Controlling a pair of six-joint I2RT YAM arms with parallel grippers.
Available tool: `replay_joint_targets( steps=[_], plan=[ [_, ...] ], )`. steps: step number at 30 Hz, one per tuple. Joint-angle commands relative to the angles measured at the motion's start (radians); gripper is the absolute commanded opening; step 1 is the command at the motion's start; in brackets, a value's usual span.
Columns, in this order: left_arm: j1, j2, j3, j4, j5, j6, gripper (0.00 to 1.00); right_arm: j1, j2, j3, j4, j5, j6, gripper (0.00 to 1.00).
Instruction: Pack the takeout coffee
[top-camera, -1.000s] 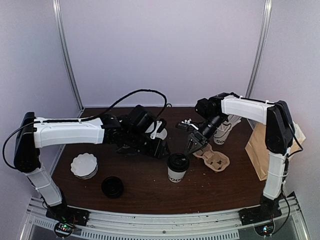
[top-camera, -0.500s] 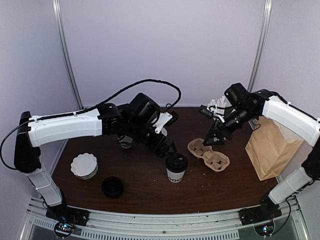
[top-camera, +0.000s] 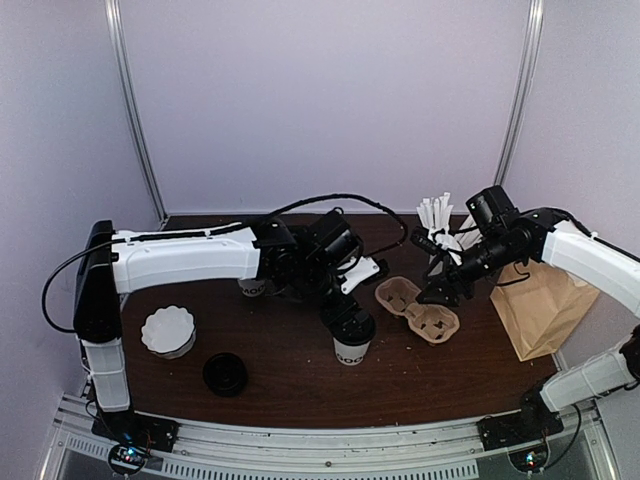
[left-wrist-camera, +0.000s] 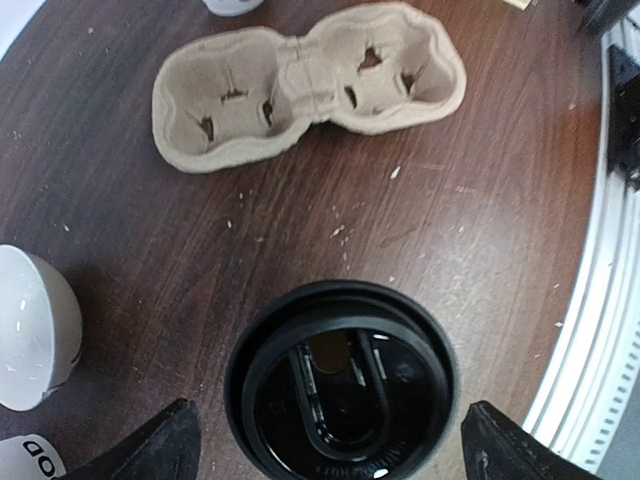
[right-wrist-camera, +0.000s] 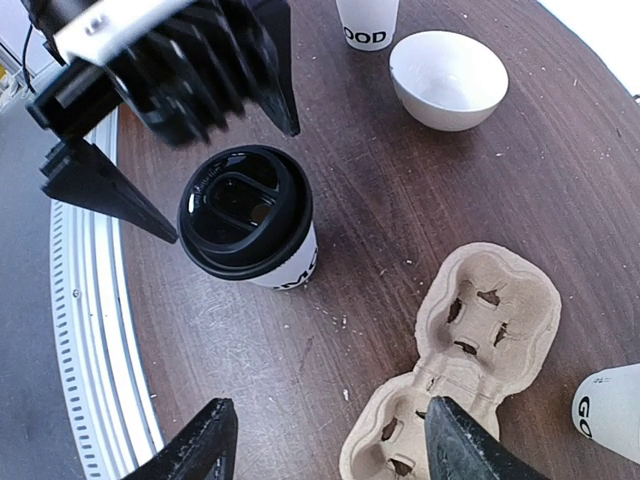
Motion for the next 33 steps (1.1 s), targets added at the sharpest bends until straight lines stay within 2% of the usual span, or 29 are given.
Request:
replay_joint_targets(
  steps=[1,5,20,24,33],
  plan=[
    [0.004,0.022,0.041,-0.023,-0.026,0.031,0.95,-0.015,-0.015,-0.013,0.037,-0.003,-0.023,0.68],
    [0.003,0.053,0.059,-0.038,-0.015,0.035,0.93,-0.016,-0.007,-0.014,0.032,-0.008,-0.031,0.68],
    [0.004,0.101,0.104,-0.082,0.044,0.007,0.75,-0.017,0.015,-0.015,0.027,-0.002,-0.039,0.68],
    [0.003,0.072,0.114,-0.093,0.008,-0.004,0.7,-0.017,0.02,-0.014,0.027,0.001,-0.038,0.68],
    [0.037,-0.059,0.124,-0.221,-0.141,-0.011,0.7,-0.02,0.021,-0.016,0.028,0.008,-0.036,0.68]
  ],
)
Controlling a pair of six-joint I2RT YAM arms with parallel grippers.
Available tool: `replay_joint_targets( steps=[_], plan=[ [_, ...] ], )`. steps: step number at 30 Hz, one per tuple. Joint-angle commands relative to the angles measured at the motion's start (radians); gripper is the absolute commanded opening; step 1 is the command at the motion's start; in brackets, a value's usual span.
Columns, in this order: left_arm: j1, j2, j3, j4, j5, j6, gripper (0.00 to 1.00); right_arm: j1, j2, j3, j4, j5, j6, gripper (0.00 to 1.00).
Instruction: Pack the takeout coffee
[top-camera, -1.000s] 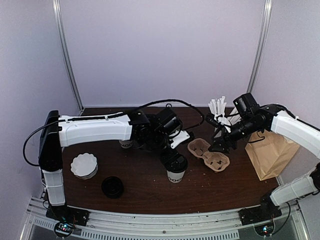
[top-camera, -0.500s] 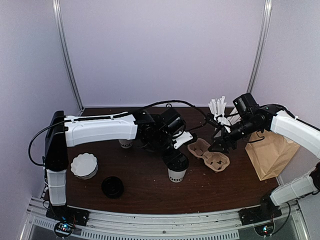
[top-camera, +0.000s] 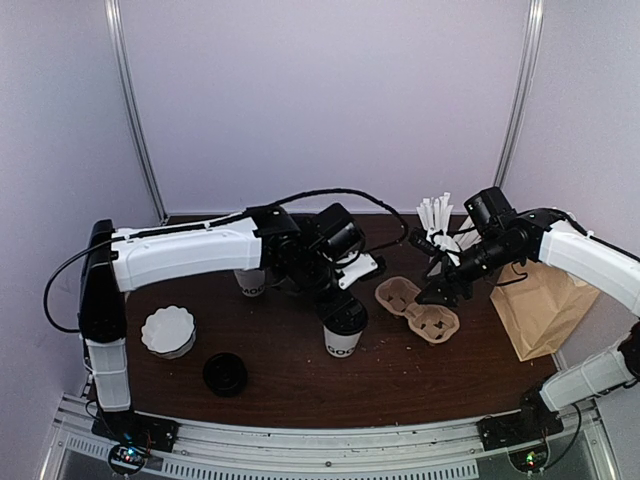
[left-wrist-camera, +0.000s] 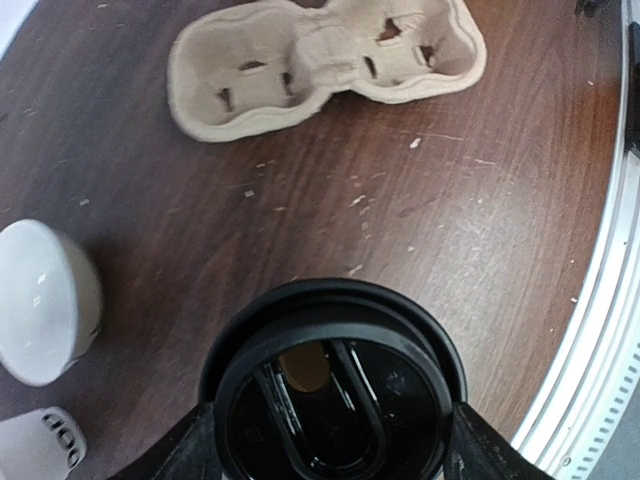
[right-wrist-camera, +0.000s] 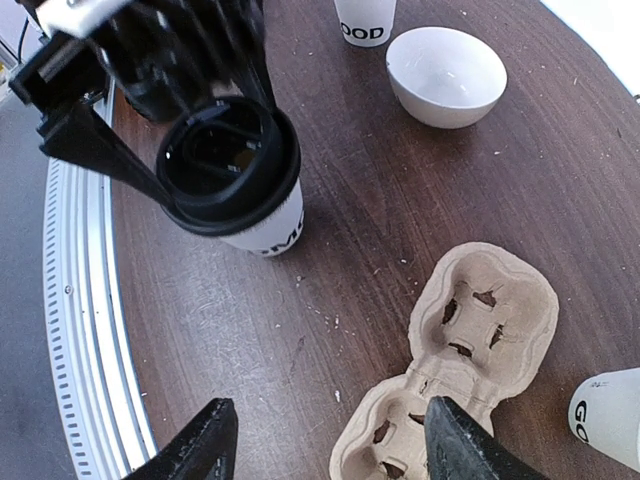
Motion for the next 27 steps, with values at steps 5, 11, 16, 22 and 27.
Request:
replay_joint_targets(
  steps=[5,11,16,22,27],
  plan=[
    [0.123,-0.24,-0.145,-0.087,-0.152,-0.096,0.7,-0.01,0.006,-0.01,0.01,0.006,-0.012,0.68],
    [0.228,-0.452,-0.366,-0.06,-0.198,-0.184,0.71,-0.012,0.011,-0.01,0.007,0.0,-0.015,0.68],
    [0.352,-0.57,-0.487,-0.057,-0.23,-0.228,0.71,-0.016,0.009,-0.01,0.005,-0.003,-0.015,0.68],
    [0.513,-0.599,-0.562,-0.043,-0.256,-0.251,0.71,-0.016,0.003,-0.011,0.002,-0.009,-0.015,0.68],
    [0.661,-0.609,-0.613,0.079,-0.237,-0.277,0.71,-0.019,-0.004,-0.011,0.0,-0.01,-0.017,0.68]
  ],
)
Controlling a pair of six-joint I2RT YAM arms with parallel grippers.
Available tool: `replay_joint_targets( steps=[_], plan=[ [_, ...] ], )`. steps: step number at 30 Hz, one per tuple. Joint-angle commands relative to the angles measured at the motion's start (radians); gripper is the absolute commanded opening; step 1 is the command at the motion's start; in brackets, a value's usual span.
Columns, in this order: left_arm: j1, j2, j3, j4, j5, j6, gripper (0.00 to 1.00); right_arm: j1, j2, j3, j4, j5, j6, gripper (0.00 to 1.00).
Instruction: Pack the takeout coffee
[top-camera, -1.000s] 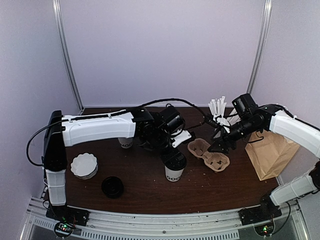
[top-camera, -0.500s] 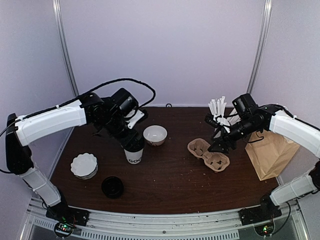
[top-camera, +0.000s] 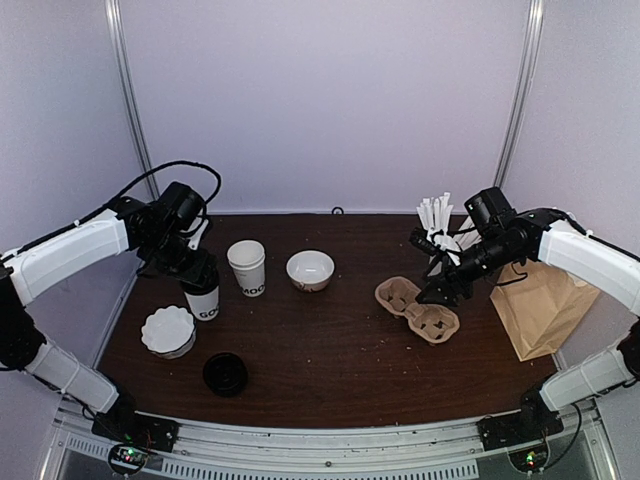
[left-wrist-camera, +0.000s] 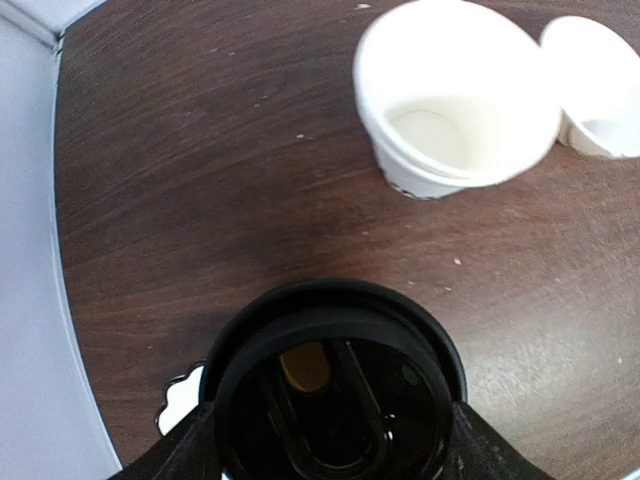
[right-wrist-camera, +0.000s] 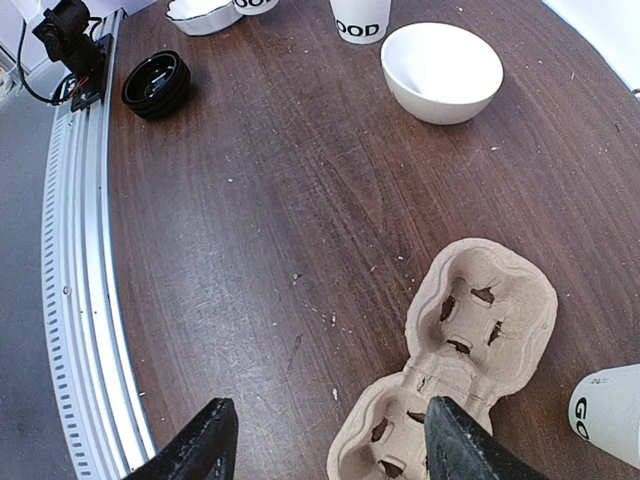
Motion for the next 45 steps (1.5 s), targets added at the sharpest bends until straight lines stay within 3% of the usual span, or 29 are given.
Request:
replay_joint_targets(
  steps=[1,9,19,27,39,45],
  plan=[
    [0.107,-0.014,-0.028,0.143,0.003,-0.032,0.71,-0.009,-0.012,-0.012,-0.001,-0.01,-0.017,0.68],
    [0.205,0.12,0.033,0.235,0.055,-0.006,0.71,-0.011,-0.021,-0.013,-0.002,-0.016,-0.016,0.68],
    [0.226,0.205,0.086,0.291,0.064,0.005,0.72,-0.016,-0.002,-0.013,-0.006,-0.011,-0.021,0.68],
    [0.229,0.239,0.082,0.286,0.068,0.017,0.78,-0.016,0.009,-0.011,-0.011,-0.013,-0.024,0.68],
    [0.229,0.21,0.115,0.232,0.064,0.011,0.87,-0.016,0.016,0.003,-0.016,-0.016,-0.013,0.68],
    [0.229,0.128,0.202,0.154,0.074,0.034,0.9,-0.016,0.009,0.115,-0.116,-0.055,0.019,0.68]
  ],
)
